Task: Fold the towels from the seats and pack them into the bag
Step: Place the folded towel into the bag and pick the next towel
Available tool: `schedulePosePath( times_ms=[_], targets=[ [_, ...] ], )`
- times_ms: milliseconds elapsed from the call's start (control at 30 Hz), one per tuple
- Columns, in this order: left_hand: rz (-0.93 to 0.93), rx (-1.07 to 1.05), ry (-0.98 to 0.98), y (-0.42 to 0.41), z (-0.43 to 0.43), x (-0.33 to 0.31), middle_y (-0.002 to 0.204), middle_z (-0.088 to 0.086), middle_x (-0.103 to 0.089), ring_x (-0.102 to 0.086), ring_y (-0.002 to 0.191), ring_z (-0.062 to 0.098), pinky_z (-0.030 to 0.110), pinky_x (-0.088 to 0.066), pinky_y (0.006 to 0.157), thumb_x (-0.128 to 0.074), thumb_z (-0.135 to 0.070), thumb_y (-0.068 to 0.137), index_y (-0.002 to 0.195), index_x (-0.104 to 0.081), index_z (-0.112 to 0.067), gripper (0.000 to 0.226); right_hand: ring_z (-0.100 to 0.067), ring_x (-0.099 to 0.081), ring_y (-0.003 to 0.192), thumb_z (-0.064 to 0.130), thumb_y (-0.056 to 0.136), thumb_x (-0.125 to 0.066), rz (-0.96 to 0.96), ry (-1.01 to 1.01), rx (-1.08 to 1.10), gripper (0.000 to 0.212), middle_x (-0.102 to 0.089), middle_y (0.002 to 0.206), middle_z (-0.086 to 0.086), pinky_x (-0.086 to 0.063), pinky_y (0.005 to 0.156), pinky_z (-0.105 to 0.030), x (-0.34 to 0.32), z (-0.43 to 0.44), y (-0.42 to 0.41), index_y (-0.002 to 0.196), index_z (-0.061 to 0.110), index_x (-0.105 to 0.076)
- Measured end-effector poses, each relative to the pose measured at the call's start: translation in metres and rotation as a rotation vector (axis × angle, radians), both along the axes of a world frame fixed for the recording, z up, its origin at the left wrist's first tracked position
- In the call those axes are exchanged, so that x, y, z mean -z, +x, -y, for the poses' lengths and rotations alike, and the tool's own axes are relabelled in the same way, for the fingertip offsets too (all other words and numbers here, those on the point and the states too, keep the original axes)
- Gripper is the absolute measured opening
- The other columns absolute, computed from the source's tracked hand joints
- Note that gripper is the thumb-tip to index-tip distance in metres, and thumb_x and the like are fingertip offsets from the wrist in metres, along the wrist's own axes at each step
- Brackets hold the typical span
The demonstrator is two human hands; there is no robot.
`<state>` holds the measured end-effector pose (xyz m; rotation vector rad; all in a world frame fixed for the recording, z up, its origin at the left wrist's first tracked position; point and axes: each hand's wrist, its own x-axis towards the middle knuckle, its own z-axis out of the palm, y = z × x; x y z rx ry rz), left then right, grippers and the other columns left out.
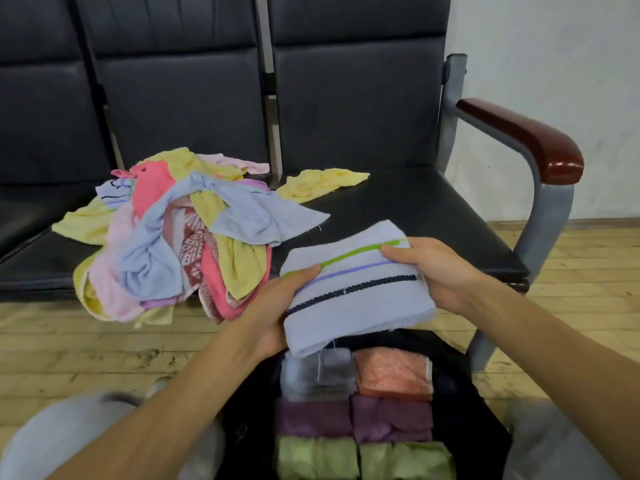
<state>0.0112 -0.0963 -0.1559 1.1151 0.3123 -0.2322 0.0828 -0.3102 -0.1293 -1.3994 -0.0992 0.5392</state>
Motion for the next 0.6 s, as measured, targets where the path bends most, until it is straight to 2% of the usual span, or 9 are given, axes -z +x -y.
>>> schedulePosePath(
  times_ms=[100,200,267,400,467,600],
  targets=[
    [0.05,-0.072,0.141,-0.006,-0.004,-0.004,0.096,0.015,-0.074,-0.073,0.076,0.024,0.03,-0.057,0.057,-0.065,-0.016,0.089,0.11,-0.069,-0.002,0.024,-0.029,-0.072,0.096,0.006,0.093,-0.059,0.017,-0.052,-0.06,0.027,-0.072,0.109,-0.017,-0.061,0.073,-0.035,0.013,0.008,-0.002,0.119,-0.002,-0.062],
    [0.025,-0.088,0.197,-0.009,-0.011,-0.004,0.089,0.014,-0.074,-0.072,0.069,0.023,0.031,-0.058,0.055,-0.064,-0.014,0.09,0.107,-0.069,-0.001,0.022,-0.031,-0.07,0.101,0.009,0.092,-0.063,0.05,-0.183,-0.089,0.028,-0.073,0.109,-0.013,-0.061,0.079,-0.039,0.022,0.015,-0.007,0.119,0.003,-0.061],
    [0.005,-0.079,0.233,-0.009,-0.013,-0.003,0.095,0.016,-0.074,-0.07,0.074,0.025,0.034,-0.059,0.065,-0.062,-0.015,0.091,0.11,-0.068,-0.001,0.024,-0.03,-0.069,0.102,0.009,0.091,-0.064,0.051,-0.202,-0.078,0.026,-0.073,0.108,-0.012,-0.059,0.083,-0.039,0.025,0.019,-0.009,0.117,0.004,-0.064],
    [-0.004,-0.055,0.246,-0.007,-0.016,-0.004,0.111,0.019,-0.07,-0.066,0.092,0.03,0.042,-0.053,0.087,-0.057,-0.015,0.092,0.11,-0.067,-0.005,0.023,-0.03,-0.068,0.107,0.005,0.088,-0.066,0.008,-0.129,-0.066,0.031,-0.072,0.112,-0.013,-0.056,0.09,-0.039,0.025,0.022,-0.009,0.118,0.004,-0.067],
    [0.004,-0.037,0.247,-0.005,-0.018,-0.005,0.112,0.017,-0.07,-0.066,0.093,0.029,0.043,-0.052,0.091,-0.056,-0.014,0.092,0.109,-0.067,-0.007,0.022,-0.029,-0.069,0.105,0.004,0.088,-0.065,-0.018,-0.097,-0.063,0.033,-0.072,0.113,-0.013,-0.058,0.087,-0.037,0.023,0.024,-0.009,0.12,0.003,-0.066],
    [0.05,-0.004,0.224,-0.004,-0.021,-0.004,0.099,0.01,-0.074,-0.071,0.082,0.021,0.03,-0.059,0.066,-0.057,-0.012,0.092,0.113,-0.066,-0.004,0.024,-0.029,-0.068,0.108,0.006,0.09,-0.062,-0.05,-0.024,-0.073,0.036,-0.07,0.118,-0.012,-0.06,0.081,-0.035,0.022,0.026,-0.007,0.127,0.008,-0.064]
  ],
)
